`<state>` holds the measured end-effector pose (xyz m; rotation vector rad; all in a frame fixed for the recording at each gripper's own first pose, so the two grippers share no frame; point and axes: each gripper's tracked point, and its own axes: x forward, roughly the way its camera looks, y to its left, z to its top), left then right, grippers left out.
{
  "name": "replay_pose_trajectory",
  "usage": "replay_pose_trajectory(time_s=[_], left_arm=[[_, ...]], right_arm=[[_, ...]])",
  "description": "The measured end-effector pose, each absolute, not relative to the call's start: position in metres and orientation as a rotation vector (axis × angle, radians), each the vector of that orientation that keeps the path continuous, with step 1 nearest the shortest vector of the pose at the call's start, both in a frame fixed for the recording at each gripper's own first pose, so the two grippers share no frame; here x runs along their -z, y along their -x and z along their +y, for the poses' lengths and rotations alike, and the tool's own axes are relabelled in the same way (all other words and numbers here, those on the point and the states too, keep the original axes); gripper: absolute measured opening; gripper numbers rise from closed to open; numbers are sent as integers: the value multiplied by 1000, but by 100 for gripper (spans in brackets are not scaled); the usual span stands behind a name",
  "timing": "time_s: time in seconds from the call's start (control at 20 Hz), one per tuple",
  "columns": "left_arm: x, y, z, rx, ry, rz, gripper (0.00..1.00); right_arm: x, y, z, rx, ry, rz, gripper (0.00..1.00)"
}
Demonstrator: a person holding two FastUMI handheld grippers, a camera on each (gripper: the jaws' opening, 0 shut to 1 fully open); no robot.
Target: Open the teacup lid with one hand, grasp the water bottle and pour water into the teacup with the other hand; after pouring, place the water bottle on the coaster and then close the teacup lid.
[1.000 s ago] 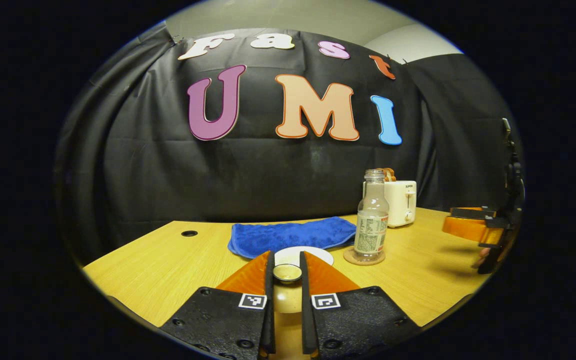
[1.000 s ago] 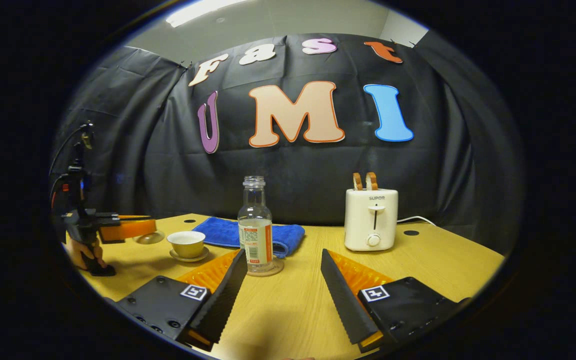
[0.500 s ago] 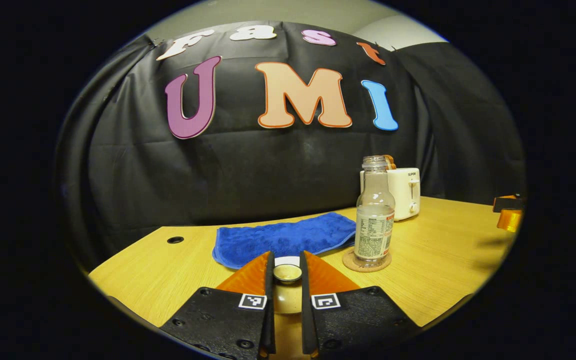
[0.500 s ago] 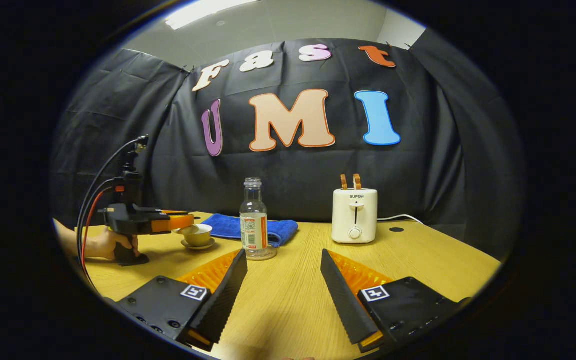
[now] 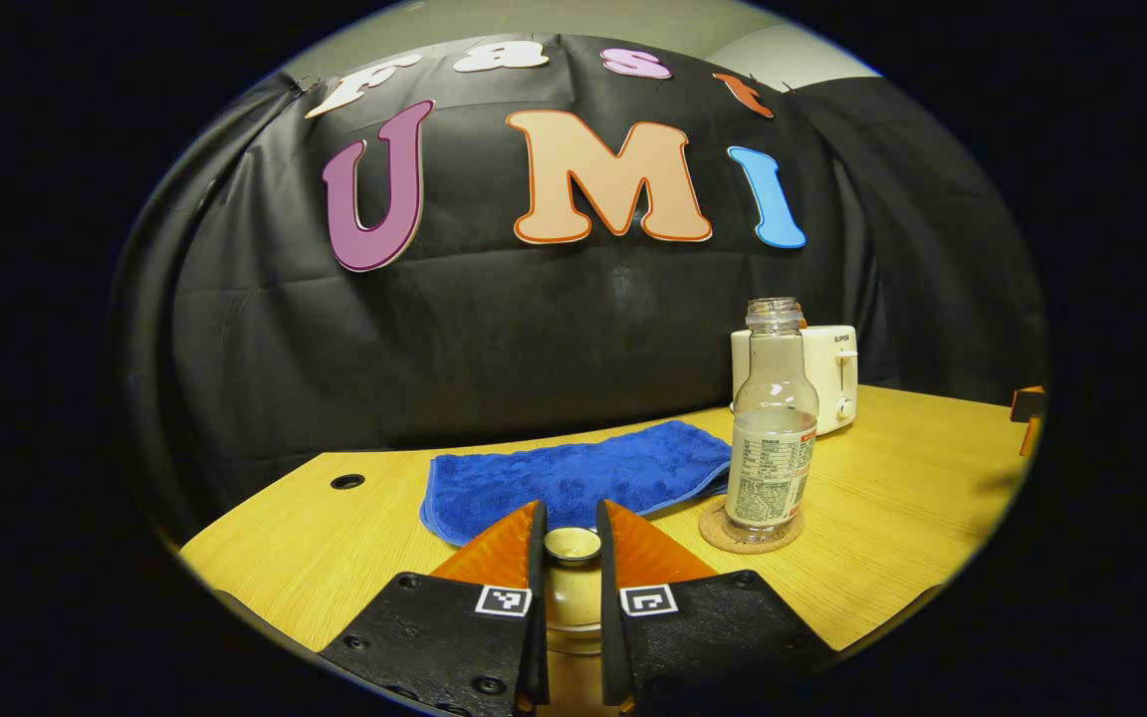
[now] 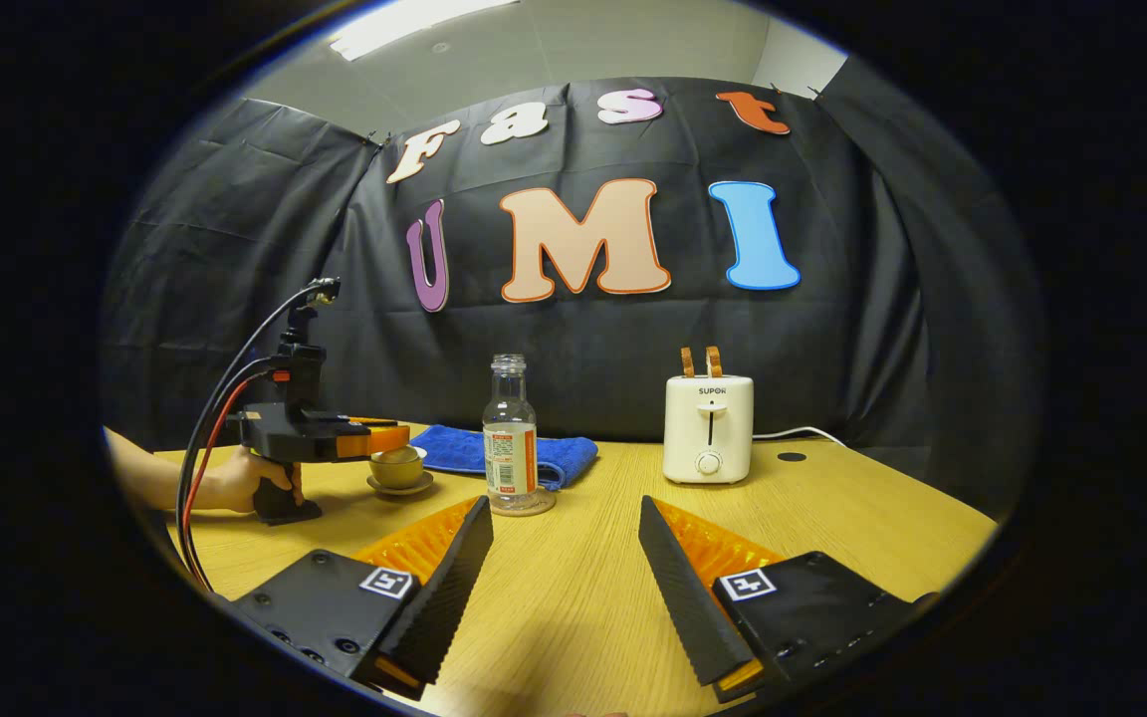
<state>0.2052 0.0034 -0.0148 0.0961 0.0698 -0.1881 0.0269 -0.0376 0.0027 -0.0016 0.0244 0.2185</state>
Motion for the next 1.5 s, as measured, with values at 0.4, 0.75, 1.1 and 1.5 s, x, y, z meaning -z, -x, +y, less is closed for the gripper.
replay_pose_trajectory(time_s=[0.4,0.75,1.1,1.5], left_arm=[[15,-210,1,177,-113,74,18],[12,-206,5,165,-89,58,27],[6,-195,15,134,-31,14,57],[3,-128,28,78,11,-3,97]], right_arm=[[-2,-26,-38,-217,2,25,99],[-1,-26,-38,-217,1,25,99],[-1,-27,-38,-216,1,25,99],[-2,-26,-44,-179,2,21,99]])
